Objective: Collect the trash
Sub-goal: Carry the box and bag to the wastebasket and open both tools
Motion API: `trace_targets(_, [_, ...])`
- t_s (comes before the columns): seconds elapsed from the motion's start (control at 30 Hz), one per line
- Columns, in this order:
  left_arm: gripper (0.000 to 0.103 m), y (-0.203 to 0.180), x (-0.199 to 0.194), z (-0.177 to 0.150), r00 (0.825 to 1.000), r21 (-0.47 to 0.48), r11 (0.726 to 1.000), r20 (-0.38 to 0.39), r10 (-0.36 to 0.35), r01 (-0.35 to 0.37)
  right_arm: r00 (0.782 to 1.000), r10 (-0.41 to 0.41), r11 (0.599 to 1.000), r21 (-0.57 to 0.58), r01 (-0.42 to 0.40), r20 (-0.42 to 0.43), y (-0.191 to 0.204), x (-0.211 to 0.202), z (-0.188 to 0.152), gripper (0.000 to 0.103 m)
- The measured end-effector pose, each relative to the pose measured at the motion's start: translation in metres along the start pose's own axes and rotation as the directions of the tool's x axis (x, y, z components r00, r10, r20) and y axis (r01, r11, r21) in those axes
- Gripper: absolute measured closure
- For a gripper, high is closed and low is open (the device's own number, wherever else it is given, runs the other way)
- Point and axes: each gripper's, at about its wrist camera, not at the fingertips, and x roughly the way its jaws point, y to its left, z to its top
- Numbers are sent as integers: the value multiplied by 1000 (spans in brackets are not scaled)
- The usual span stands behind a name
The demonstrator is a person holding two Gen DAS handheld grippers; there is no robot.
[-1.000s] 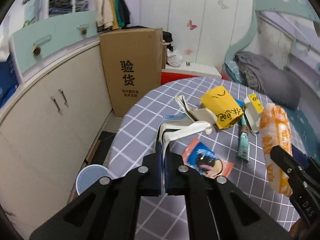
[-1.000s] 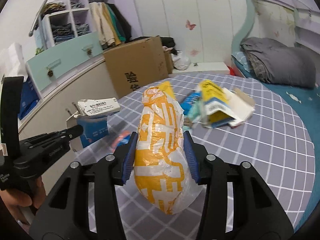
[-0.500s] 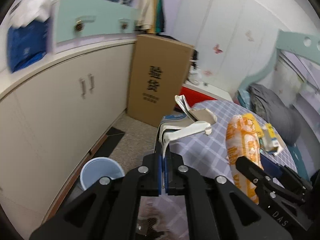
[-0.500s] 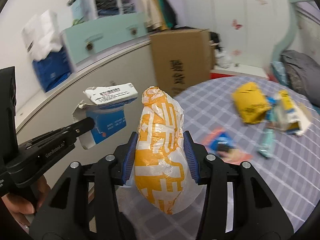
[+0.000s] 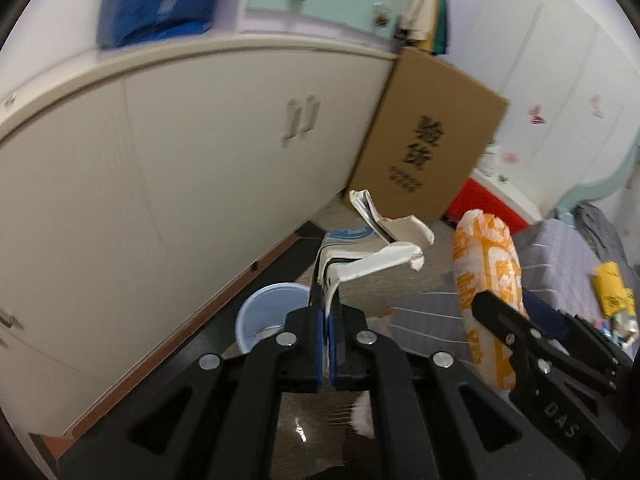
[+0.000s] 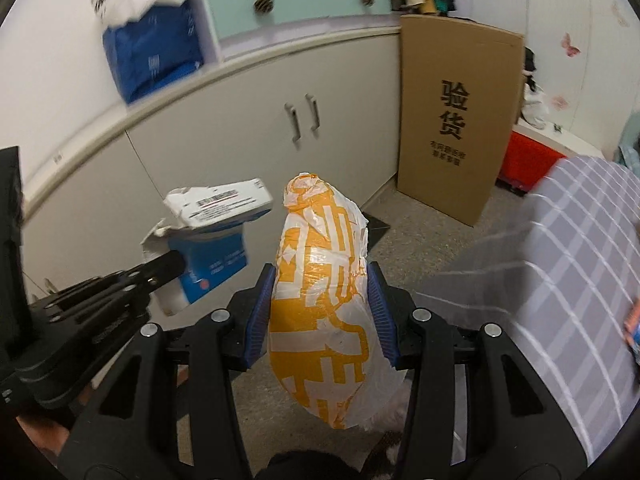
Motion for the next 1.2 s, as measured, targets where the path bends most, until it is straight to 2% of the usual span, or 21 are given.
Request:
trace_targets(0.13, [101,31,24,3,996,-19,996,-22,83,-84,1000,17,1000,-2,-17,-15,11,46,6,50])
trace_targets(0.17, [101,38,29,4,994,-22,994,-25,104,-105,1000,18,1000,-8,-18,-18,14,62,8,37])
trace_targets(0.2, [101,44,37,4,991,-21,991,-32,133,-133,999,23,1000,-7,-23,-22,15,71,8,29])
trace_targets(0.33, [101,59,55,2,985,-32,987,-76,156,-158,996,22,999,30,-20,-85,14,105,6,29])
trace_targets(0.4, [101,61,60,-1,983,-29,986,-88,161,-164,996,18,999,39,-14,-92,12,108,0,26])
trace_targets(0.7, [101,48,76,-6,983,-6,991,-121,134,-136,995,8,998,60,-2,-102,1,101,-9,25])
trace_targets(1.07, [101,31,80,-3,985,33,992,-121,126,-123,1000,-18,997,73,19,-17,-3,78,-6,24])
trace_targets(1.2, [101,21,78,4,987,49,992,-108,121,-116,998,-29,995,95,24,51,-8,63,-3,24])
